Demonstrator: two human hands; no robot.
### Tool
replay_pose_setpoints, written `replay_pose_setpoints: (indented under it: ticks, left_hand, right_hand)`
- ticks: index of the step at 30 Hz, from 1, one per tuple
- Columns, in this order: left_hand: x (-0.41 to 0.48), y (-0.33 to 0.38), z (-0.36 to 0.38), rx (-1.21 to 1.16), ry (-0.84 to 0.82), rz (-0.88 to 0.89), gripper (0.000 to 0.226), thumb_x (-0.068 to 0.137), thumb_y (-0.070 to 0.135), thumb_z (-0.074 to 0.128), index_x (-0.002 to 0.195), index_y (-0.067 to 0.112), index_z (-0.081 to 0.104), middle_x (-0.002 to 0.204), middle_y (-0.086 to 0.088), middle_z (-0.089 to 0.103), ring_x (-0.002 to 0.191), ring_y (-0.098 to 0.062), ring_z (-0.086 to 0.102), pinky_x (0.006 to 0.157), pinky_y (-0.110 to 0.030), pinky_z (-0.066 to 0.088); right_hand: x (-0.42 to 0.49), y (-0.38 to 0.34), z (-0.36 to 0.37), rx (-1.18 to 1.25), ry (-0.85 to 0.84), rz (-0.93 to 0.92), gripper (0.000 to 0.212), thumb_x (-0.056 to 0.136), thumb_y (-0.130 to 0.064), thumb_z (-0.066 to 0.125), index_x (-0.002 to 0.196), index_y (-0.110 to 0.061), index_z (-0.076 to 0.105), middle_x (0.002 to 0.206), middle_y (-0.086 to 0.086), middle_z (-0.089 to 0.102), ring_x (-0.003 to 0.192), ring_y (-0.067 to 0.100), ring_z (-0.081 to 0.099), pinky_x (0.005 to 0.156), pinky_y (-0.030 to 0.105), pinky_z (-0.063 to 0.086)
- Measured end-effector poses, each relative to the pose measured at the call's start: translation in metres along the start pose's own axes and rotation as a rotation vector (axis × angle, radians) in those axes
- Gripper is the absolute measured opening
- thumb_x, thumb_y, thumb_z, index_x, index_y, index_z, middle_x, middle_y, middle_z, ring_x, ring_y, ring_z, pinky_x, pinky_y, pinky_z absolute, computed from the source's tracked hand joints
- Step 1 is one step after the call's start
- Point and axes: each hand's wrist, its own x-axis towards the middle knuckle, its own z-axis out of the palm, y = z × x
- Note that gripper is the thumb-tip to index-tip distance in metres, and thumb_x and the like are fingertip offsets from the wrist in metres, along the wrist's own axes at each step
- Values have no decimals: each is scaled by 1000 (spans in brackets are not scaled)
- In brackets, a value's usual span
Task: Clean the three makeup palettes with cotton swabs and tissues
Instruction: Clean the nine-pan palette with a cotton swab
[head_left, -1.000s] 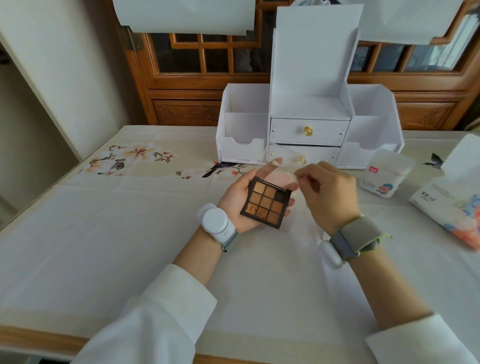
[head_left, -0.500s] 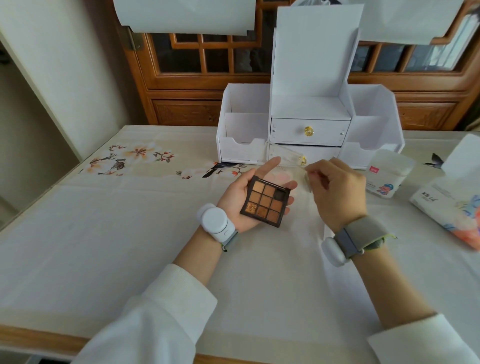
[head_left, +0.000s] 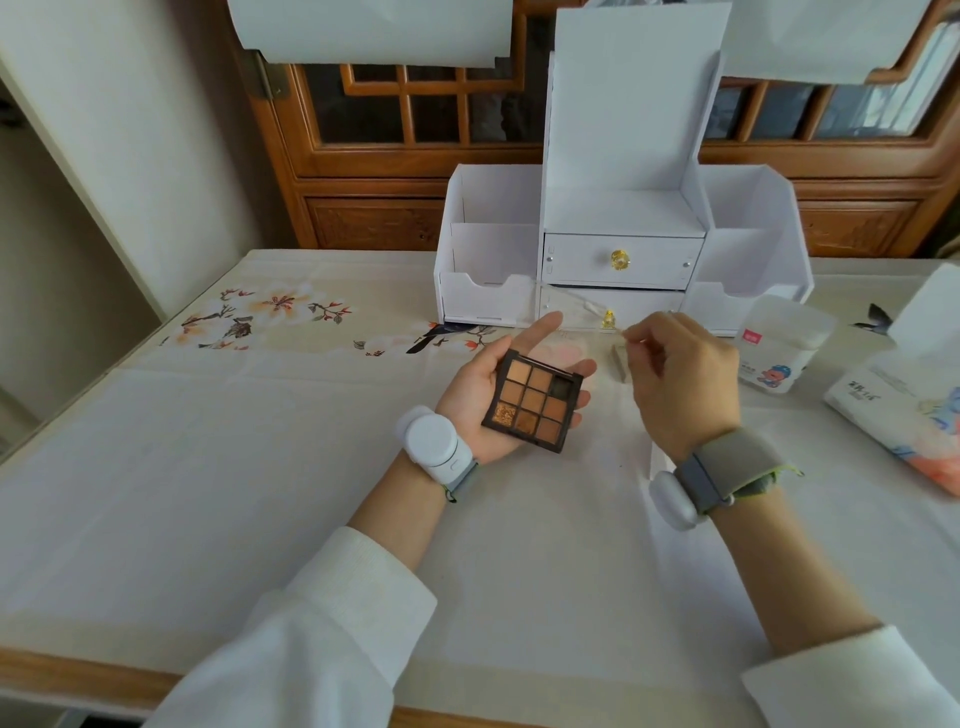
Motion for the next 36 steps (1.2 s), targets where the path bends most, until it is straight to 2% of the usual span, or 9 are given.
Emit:
replay_pose_setpoints:
  ticks: [6,13,18,24,27,30,34,36]
  left_hand:
    - [0,1,-2,23,20,18,46,100,45,19,135,34,47,113,-18,62,83,-31,64,76,-38,53]
    - [0,0,-1,-3,3,18,45,98,45,22,131,34,50,117,-19,59,88,-30,61,78,-37,52]
    - [1,1,-3,9,25,32,44,100,45,21,131,35,51,112,-18,65,86,-32,64,78,-39,52]
    - [1,0,-1,15,5,16,46,98,46,21,137,35,43,119,-19,57,90,-30,60,80,-38,50]
    - [1,1,-3,13,-1,19,45,98,45,22,137,36,44,119,-19,58,90,-30,61,80,-38,51]
    - [1,1,-3,21,7,23,44,99,45,23,133,36,48,118,-18,60,88,-31,62,79,-39,52]
    - [1,0,-1,17,7,24,44,96,45,26,134,35,48,116,-19,61,89,-31,61,78,-38,52]
    - [1,0,-2,26,15,27,45,97,45,25,135,35,46,117,-19,60,90,-31,62,78,-38,52]
  right_hand:
    - [-4,-5,6,47,-226,-141,13,78,0,60,80,-9,70,67,3,57,57,14,45,56,29,43]
    - [0,3,0,3,-49,-12,9,78,5,57,76,-1,63,66,12,59,53,25,47,52,29,40]
    - [-3,-3,4,23,-269,-137,9,75,5,63,73,-3,64,63,7,59,55,22,49,55,28,42]
    - [0,3,-2,4,-95,-15,11,77,7,59,75,-3,65,63,8,57,52,19,44,53,25,37]
    - [-1,2,-1,14,-154,-55,11,75,7,61,74,-3,65,63,6,57,53,17,44,54,24,36]
    - [-3,-2,1,28,-227,-109,11,74,7,64,74,-3,66,64,6,59,54,18,46,55,27,42]
    - [-2,-2,-1,-3,-128,-32,10,76,7,60,73,-2,64,62,1,50,52,18,42,55,24,34]
    - [-1,0,-2,-11,-121,-18,11,75,8,60,73,-2,64,61,1,50,52,20,42,54,25,35]
